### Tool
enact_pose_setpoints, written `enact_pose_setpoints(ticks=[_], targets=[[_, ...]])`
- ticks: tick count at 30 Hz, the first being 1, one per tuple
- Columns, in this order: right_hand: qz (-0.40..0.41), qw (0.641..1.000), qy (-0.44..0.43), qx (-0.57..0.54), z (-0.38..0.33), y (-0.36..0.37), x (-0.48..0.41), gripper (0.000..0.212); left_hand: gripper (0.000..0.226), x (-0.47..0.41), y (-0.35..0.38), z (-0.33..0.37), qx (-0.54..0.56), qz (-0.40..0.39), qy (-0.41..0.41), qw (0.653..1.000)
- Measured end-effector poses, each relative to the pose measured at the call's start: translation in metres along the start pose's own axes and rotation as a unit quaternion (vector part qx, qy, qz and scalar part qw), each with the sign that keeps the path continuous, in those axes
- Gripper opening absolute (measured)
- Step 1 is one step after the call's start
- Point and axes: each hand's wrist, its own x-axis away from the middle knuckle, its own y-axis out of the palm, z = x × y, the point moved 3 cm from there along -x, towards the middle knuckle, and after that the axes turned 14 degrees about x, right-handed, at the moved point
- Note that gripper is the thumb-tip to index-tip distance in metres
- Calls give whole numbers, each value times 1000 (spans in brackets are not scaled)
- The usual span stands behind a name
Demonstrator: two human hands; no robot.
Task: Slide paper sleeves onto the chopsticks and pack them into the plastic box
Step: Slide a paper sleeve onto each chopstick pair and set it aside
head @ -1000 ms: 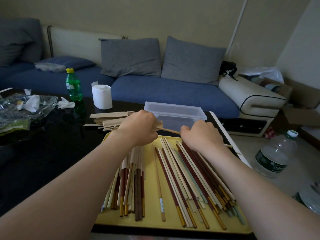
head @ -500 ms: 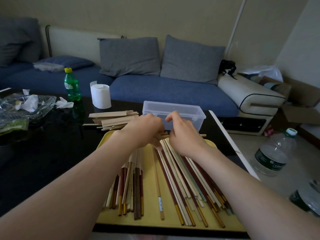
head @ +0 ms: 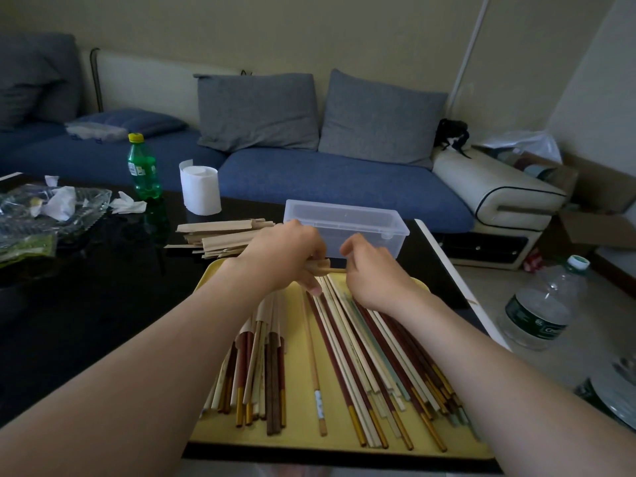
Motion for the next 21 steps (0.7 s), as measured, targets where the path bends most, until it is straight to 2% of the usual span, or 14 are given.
enact_pose_setpoints(ticks=[2,5,6,8,10,13,14,17,19,21], targets=[[-14,999,16,-31,0,-1,-1,28,54,1,-1,-1,7,21,-3,1000],[-16,995,64,-70,4,-5,-4,25,70,3,-8,-2,12,113,33,993],[-17,993,83,-84,6,-5,-6,23,67,3,-10,-2,9,157,48,986],[-28,983,123,-130,7,-4,-9,20,47,5,-14,-2,23,242,57,968],[-55,965,162,-201,8,0,-11,21,33,6,-14,-4,74,284,13,956],[-105,923,167,-330,3,5,-10,24,44,0,-2,-13,242,237,-123,933],[-121,914,151,-357,0,6,-9,26,45,-1,2,-16,322,215,-155,909],[-160,908,87,-376,-11,8,-2,24,35,-3,8,-18,540,182,-195,799],[-179,908,57,-375,-18,10,2,24,29,-4,5,-21,592,182,-204,758],[-189,919,56,-342,-21,13,3,26,28,-3,3,-23,597,175,-216,752]])
